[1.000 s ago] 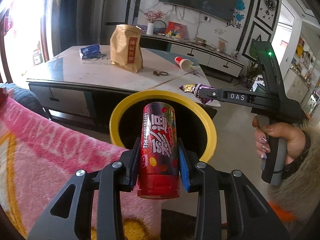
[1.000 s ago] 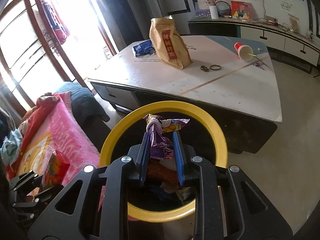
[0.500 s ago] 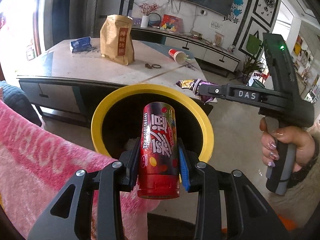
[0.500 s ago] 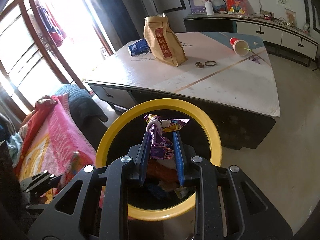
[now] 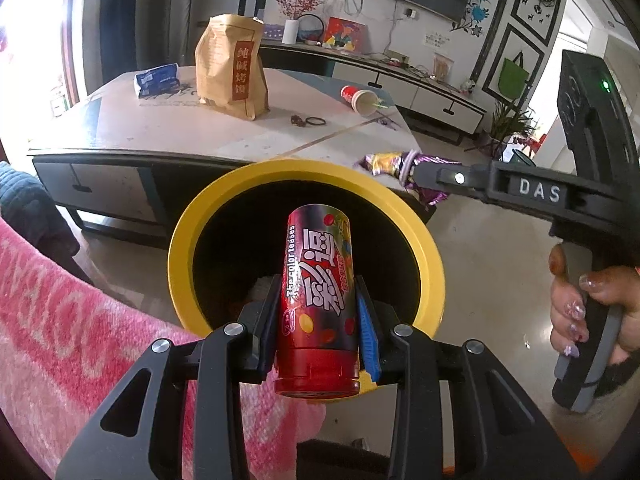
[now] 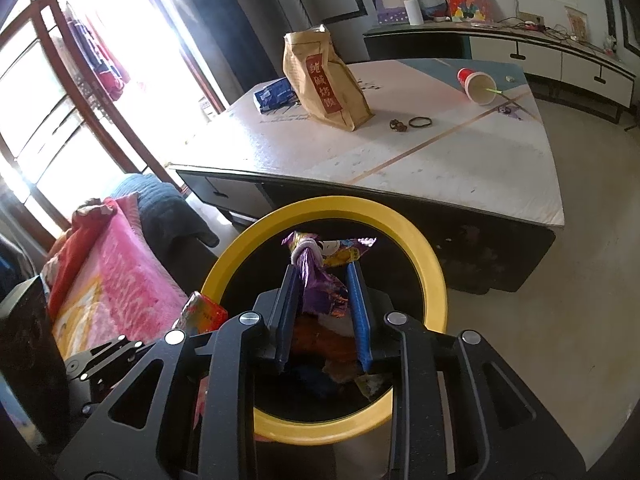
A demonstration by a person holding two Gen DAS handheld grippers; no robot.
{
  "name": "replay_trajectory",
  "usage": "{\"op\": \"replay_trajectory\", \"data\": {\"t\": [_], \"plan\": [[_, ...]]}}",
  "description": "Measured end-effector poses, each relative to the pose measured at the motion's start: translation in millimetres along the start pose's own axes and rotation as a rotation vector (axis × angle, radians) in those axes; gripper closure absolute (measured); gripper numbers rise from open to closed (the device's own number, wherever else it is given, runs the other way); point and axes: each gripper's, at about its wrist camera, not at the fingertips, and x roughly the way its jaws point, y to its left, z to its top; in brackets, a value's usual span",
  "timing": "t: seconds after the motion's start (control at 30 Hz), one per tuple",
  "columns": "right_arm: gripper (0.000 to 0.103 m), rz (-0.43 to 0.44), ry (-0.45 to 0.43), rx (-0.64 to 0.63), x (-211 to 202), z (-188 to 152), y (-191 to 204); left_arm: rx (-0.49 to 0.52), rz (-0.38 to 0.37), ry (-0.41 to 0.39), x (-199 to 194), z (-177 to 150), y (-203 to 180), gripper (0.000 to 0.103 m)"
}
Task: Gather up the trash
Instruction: 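Carry the red tube in the left tool and purple wrapper in the right tool over the bin, then open both tools to drop the tube and wrapper into the bin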
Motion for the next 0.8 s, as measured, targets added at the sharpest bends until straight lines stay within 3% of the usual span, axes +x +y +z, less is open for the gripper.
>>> {"op": "replay_trajectory", "data": {"t": [0.1, 0.17, 0.23, 0.33, 0.47, 0.67, 0.8], "plan": [[0.069, -0.005, -0.009, 0.008, -2, 0, -1, -0.004, 0.011, -0.007, 0, 4, 1, 0.064], [0.067, -0.009, -0.013, 0.009, -3, 1, -2, -0.013, 0.009, -0.014, -1, 6, 3, 0.048], [0.062, -0.017, -0.021, 0.009, -6, 1, -3, -0.015, 0.011, -0.021, -2, 7, 3, 0.044], [0.055, -0.036, -0.036, 0.005, -13, 0, -3, -0.028, 0.023, -0.029, -6, 8, 5, 0.028], [0.036, -0.108, -0.076, -0.026, -26, -2, -4, -0.048, 0.039, -0.04, -13, 10, 9, 0.011], [0.019, -0.165, -0.106, -0.048, -41, -9, -2, -0.087, 0.076, -0.067, -33, 9, 17, 0.007], [0.013, -0.188, -0.134, -0.086, -49, -13, 9, -0.108, 0.105, -0.083, -46, 7, 25, 0.007]]}}
